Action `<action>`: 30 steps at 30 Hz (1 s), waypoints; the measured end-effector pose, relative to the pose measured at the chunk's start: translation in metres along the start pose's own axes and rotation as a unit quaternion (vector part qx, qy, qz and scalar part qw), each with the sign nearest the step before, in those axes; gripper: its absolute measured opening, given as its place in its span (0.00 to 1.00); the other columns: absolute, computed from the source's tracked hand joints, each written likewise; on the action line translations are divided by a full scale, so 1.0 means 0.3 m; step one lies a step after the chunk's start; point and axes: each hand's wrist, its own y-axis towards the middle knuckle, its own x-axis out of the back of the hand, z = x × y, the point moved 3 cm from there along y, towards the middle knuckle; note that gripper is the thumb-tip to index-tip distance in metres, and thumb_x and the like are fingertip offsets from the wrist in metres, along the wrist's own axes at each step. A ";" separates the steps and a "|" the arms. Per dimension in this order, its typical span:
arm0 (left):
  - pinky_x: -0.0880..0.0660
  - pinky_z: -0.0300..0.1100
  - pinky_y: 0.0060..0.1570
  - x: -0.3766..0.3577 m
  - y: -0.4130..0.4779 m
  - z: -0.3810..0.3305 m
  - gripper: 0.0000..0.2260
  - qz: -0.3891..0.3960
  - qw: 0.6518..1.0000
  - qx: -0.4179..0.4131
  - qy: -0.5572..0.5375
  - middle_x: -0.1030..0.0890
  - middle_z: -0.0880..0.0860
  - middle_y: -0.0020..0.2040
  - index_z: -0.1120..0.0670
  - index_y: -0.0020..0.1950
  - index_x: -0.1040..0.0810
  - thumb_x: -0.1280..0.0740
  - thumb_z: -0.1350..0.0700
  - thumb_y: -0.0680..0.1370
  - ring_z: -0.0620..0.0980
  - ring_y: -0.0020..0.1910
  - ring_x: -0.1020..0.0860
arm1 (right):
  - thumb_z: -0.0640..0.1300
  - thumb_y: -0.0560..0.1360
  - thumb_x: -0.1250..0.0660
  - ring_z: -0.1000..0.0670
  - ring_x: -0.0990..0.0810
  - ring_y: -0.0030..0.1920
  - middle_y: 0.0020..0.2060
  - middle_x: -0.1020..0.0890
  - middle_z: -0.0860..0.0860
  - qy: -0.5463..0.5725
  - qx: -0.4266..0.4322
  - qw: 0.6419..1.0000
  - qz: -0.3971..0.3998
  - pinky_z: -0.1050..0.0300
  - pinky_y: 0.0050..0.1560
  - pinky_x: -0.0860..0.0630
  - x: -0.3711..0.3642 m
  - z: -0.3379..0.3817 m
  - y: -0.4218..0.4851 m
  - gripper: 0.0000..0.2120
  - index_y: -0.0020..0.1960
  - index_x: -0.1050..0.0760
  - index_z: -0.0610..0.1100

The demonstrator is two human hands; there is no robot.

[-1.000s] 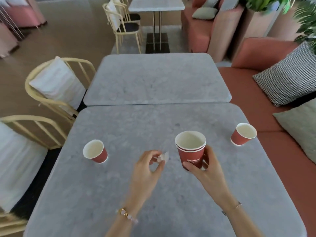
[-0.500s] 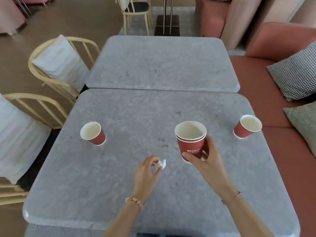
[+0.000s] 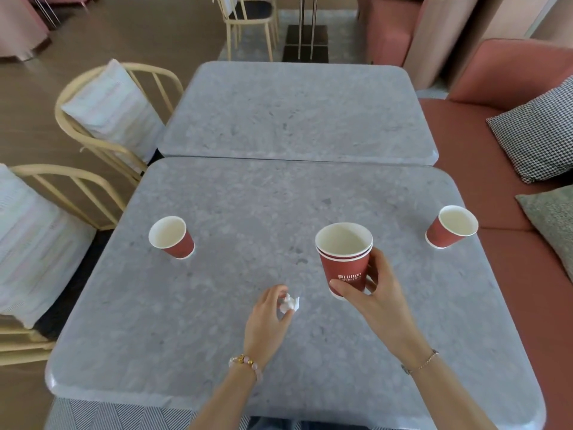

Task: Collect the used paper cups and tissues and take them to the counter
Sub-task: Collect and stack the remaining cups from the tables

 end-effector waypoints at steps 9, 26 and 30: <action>0.31 0.43 0.58 0.110 0.012 -0.065 0.15 -0.021 0.997 -0.039 0.064 0.23 0.49 0.61 0.52 0.64 0.27 0.35 0.55 0.77 0.51 0.59 0.26 | 0.44 0.65 0.23 0.63 0.22 0.53 0.52 0.21 0.65 -0.011 0.005 1.000 0.004 0.69 0.47 0.25 -0.017 0.017 -0.004 0.30 0.60 0.31 0.62; 0.24 0.48 0.47 0.502 -0.001 -0.253 0.14 -0.235 0.926 -0.190 0.227 0.17 0.53 0.48 0.58 0.54 0.20 0.41 0.53 0.76 0.56 0.45 0.20 | 0.41 0.65 0.23 0.67 0.23 0.50 0.52 0.22 0.64 -0.014 0.053 0.996 0.069 0.76 0.45 0.28 -0.200 0.114 0.065 0.29 0.56 0.32 0.63; 0.24 0.48 0.48 0.562 -0.009 -0.237 0.15 -0.253 0.921 -0.175 0.237 0.17 0.54 0.48 0.58 0.54 0.21 0.41 0.51 0.76 0.56 0.46 0.20 | 0.41 0.66 0.23 0.66 0.23 0.51 0.53 0.22 0.63 -0.017 0.057 0.994 0.092 0.75 0.46 0.27 -0.258 0.134 0.083 0.29 0.57 0.32 0.63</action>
